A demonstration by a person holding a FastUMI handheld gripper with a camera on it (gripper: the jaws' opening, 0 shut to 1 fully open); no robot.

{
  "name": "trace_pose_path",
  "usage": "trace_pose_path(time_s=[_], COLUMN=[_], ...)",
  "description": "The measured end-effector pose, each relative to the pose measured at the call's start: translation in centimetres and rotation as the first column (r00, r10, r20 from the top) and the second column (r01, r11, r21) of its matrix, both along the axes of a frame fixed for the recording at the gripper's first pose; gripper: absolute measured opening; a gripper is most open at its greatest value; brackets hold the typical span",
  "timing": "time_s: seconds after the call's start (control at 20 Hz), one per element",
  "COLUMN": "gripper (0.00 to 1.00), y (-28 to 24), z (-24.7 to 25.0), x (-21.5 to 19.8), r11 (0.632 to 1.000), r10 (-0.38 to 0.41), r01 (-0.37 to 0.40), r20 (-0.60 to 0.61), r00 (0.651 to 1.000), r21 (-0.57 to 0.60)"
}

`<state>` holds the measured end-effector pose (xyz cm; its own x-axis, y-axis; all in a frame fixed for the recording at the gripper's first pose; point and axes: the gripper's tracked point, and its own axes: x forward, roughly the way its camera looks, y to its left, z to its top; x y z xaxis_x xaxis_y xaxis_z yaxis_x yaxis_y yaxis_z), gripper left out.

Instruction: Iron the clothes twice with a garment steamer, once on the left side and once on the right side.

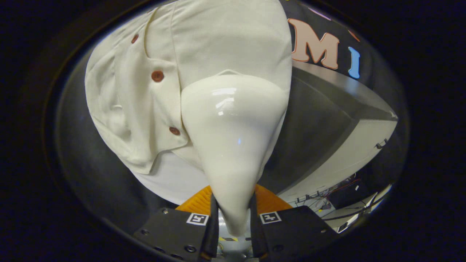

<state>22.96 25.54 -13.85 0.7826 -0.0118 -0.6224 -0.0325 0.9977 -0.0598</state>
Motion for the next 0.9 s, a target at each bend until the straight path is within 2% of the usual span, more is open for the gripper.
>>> trace_pose_path(time_s=[0.2, 0.4, 0.8, 0.9], gripper=[0.37, 0.37, 0.37, 0.37], y=[-0.8, -1.2, -2.7, -3.4], z=[-1.0, -0.3, 4.2, 5.9], x=[-0.7, -1.9, -7.0, -8.1], r11=[1.0, 0.999, 0.996, 0.997], r10=[0.004, 0.027, 0.041, 0.021], r01=[-0.004, -0.027, -0.048, -0.031], r20=[-0.02, 0.011, 0.101, 0.157], r00=[1.0, 1.0, 0.994, 0.987], r21=[0.007, 0.027, 0.072, 0.063])
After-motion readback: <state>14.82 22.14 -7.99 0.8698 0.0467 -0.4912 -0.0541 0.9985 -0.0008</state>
